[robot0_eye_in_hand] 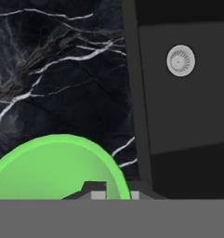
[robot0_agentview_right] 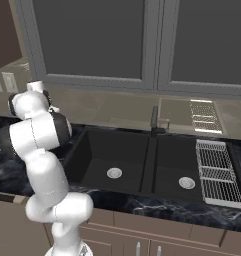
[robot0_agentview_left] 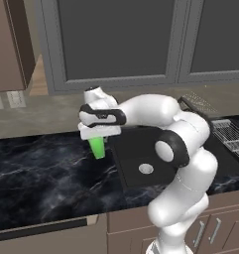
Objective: Place the cup in the left basin and the cup in the right basin of the sink.
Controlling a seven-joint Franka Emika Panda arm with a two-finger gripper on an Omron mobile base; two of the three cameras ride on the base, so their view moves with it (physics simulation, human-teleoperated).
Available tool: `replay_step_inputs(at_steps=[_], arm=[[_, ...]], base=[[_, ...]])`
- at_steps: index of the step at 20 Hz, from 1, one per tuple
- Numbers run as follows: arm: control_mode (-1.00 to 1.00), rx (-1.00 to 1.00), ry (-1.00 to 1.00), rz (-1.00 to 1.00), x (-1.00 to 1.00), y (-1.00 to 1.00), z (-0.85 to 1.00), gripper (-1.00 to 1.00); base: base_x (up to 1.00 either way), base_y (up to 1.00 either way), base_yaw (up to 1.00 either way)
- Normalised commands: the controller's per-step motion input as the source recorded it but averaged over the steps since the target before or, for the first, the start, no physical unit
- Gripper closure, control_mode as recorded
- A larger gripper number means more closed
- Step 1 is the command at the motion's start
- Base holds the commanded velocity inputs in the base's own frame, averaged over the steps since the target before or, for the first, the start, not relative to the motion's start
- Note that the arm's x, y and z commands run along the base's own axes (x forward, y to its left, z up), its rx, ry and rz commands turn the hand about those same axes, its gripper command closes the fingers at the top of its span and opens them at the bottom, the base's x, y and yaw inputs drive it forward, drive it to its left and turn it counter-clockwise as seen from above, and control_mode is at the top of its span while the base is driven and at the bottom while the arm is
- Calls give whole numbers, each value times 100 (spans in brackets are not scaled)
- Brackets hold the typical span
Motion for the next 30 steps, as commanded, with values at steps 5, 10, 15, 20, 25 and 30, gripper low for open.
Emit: replay_step_inputs(at_steps=[5, 10, 15, 20, 25, 30], arm=[[-100, 0, -19, 0, -46, -80, 27, 100], [-100, 2, -28, 5, -24, -73, 9, 100], [-100, 13, -27, 0, -4, -79, -12, 100], [-100, 8, -20, 0, 4, -60, -5, 100], [-100, 4, -1, 0, 9, -38, 6, 100], [-100, 1, 0, 2, 31, -34, -5, 100]], base=[[0, 0, 0], [0, 0, 0], [0, 0, 0], [0, 0, 0], [0, 0, 0], [0, 0, 0]])
